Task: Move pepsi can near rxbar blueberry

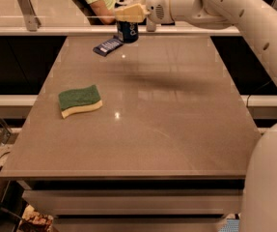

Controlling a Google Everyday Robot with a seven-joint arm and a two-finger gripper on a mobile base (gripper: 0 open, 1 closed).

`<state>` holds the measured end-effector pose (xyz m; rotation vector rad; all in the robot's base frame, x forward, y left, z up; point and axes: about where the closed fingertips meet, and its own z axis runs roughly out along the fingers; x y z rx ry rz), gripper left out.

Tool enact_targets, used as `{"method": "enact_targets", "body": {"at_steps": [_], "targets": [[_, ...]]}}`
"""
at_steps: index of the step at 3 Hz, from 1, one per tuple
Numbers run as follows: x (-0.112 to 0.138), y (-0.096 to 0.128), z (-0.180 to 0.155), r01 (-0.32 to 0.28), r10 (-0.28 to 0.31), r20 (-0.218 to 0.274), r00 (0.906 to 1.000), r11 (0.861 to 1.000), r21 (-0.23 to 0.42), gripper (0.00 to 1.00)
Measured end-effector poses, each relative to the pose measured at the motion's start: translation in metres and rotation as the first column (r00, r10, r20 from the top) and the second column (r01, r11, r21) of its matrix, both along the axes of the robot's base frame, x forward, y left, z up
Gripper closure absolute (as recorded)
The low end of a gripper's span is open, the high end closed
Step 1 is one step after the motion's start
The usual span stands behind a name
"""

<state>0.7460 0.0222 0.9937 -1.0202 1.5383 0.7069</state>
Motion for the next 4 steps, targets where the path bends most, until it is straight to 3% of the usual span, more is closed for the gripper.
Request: {"method": "enact_targets", "body": {"at_steps": [2,4], "targets": [[0.023,0.009,-0.027,0.027,-0.028,-0.019,0.9994,0.999,-0.036,1.0],[0.043,-0.003,-0.051,0.051,-0.052,-0.048,0.9975,0.998,-0.028,1.0]]}}
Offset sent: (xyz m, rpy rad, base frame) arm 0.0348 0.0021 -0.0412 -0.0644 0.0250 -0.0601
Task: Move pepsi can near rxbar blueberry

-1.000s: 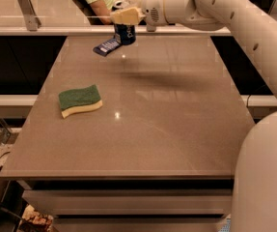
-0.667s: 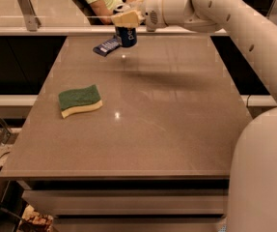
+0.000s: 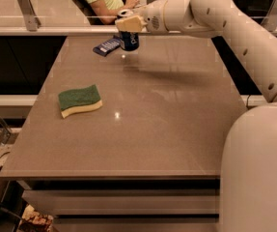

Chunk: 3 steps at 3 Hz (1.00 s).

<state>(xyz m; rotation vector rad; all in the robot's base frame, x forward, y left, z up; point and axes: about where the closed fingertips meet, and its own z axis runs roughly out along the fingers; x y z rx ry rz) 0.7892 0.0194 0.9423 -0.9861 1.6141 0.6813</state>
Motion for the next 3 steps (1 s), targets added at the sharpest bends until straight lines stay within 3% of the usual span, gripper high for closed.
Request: {"method": "enact_targets", "body": {"at_steps": [3], "targets": [[0.022,0.011,-0.047,-0.019,0.022,-0.065,0.9977,0.999,0.044,1.0]]}}
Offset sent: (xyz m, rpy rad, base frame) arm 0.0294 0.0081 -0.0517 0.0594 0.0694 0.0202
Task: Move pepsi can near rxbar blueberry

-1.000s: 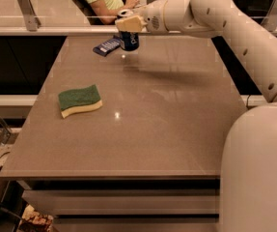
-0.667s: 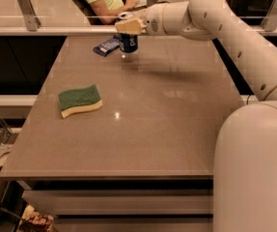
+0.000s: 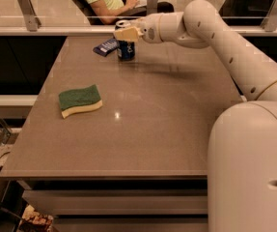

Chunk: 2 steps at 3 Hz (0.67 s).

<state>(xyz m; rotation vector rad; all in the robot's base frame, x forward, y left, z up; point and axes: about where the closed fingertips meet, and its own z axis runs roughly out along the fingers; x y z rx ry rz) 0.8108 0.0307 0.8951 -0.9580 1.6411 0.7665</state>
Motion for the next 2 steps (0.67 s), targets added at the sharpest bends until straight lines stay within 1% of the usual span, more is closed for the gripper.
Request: {"method": "enact_targets", "body": {"at_steps": [1,2], "targets": [[0.0007,0.0009,-0.0052,-0.001,0.001,-0.007,1.0,1.0,0.001,1.0],[0.0007,0.001,-0.005,-0.001,0.001,-0.007,1.0,1.0,0.001,0.82]]}}
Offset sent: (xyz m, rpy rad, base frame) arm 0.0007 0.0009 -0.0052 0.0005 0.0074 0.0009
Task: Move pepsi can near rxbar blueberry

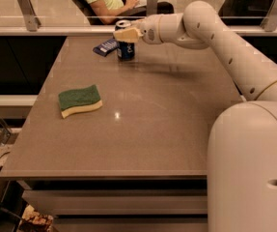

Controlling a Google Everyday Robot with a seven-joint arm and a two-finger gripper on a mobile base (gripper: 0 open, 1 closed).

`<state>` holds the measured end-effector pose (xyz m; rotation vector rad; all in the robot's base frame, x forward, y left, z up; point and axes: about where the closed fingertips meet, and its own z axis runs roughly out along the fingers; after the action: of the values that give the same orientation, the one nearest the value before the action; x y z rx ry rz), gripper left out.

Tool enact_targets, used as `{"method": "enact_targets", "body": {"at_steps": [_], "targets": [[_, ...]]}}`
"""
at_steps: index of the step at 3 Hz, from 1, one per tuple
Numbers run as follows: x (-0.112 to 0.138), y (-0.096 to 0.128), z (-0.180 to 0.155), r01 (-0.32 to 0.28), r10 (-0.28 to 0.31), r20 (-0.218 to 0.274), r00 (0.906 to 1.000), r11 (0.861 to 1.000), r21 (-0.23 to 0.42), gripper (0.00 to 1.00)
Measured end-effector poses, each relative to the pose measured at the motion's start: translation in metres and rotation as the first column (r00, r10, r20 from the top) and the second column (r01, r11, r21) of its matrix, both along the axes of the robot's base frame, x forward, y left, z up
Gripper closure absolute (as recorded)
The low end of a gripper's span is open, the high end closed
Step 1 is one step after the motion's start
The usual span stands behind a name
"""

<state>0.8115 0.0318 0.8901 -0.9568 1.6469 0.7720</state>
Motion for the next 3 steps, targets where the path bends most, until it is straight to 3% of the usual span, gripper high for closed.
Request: {"method": "enact_targets", "body": {"at_steps": [3], "targets": [[-0.0002,0.0025,-0.0003,-0.003,0.003,-0.001,1.0,1.0,0.0,0.12]]}}
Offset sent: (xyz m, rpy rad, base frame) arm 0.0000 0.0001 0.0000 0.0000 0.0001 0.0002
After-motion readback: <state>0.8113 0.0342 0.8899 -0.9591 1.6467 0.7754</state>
